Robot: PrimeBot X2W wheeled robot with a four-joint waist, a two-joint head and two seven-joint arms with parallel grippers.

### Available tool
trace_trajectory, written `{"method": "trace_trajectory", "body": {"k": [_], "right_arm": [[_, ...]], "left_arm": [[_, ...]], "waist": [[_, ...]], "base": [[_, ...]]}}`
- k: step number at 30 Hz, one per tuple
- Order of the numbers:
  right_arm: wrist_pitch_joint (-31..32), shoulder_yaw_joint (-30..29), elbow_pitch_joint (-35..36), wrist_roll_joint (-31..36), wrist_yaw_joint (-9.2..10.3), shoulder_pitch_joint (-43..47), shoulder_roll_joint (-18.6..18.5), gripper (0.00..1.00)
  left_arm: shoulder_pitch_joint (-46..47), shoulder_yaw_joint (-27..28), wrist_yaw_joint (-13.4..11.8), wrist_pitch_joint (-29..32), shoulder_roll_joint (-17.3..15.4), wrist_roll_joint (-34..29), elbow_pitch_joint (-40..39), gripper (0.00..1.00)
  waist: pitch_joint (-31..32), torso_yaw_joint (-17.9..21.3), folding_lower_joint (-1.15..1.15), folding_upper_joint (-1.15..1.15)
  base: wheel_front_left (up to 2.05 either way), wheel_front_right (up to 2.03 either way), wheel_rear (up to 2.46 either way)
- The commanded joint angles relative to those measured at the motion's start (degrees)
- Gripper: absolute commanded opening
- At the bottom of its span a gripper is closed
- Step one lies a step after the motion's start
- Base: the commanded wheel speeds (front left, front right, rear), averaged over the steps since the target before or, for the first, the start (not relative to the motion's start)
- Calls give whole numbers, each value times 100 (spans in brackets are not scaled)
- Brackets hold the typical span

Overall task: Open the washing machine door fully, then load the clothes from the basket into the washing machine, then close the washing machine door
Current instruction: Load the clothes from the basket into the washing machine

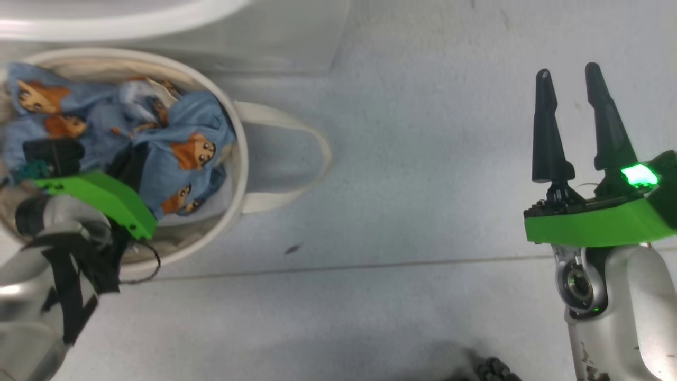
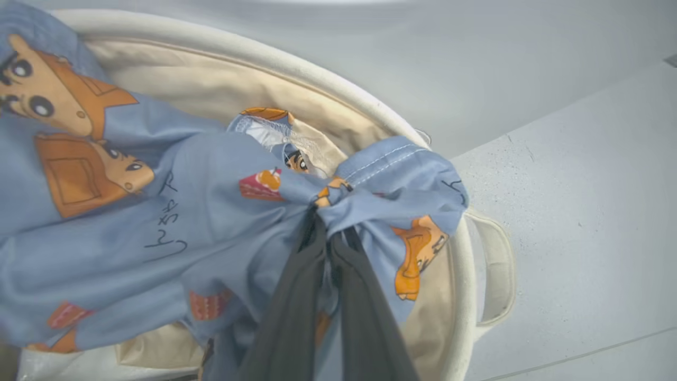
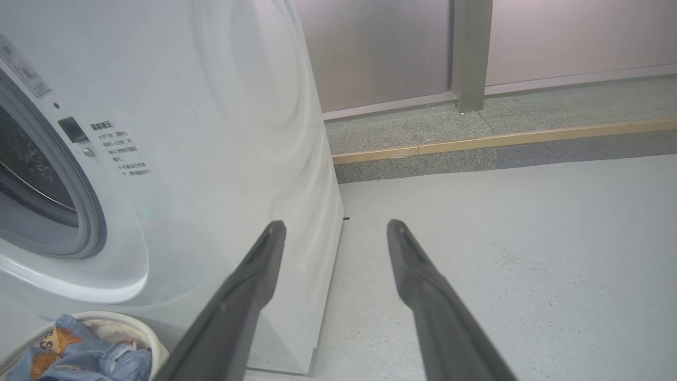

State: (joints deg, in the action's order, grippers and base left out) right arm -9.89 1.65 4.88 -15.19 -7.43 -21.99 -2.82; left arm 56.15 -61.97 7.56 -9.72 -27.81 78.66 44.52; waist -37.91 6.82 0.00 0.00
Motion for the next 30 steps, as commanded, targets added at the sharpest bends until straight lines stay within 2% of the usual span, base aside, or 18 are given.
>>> {"method": "trace_trajectory", "body": {"k": [1, 8, 12, 26, 30], "right_arm": [[13, 102, 136, -23, -6, 107, -6, 100], [51, 112, -203, -61, -6, 191, -6, 100], [50, 111, -370, -117, -6, 302, -6, 100], [28, 114, -830, -326, -6, 779, -6, 100], [37, 96, -879, -347, -6, 871, -6, 100]], "left_arm": [[-128, 79, -8, -100, -320, 21, -72, 0], [-411, -93, -8, -466, -448, -9, -467, 0], [-570, 56, -8, -520, -509, -126, -651, 0], [-1629, 2120, -8, -527, -494, -1793, -1415, 0], [-1900, 2478, -8, -527, -449, -2121, -1625, 0]], "waist": [[312, -118, 0, 0], [1088, -274, 0, 0], [1499, -337, 0, 0], [2698, -303, 0, 0], [2901, -287, 0, 0]], "base": [[0, 0, 0], [0, 0, 0], [0, 0, 0], [0, 0, 0], [0, 0, 0]]}}
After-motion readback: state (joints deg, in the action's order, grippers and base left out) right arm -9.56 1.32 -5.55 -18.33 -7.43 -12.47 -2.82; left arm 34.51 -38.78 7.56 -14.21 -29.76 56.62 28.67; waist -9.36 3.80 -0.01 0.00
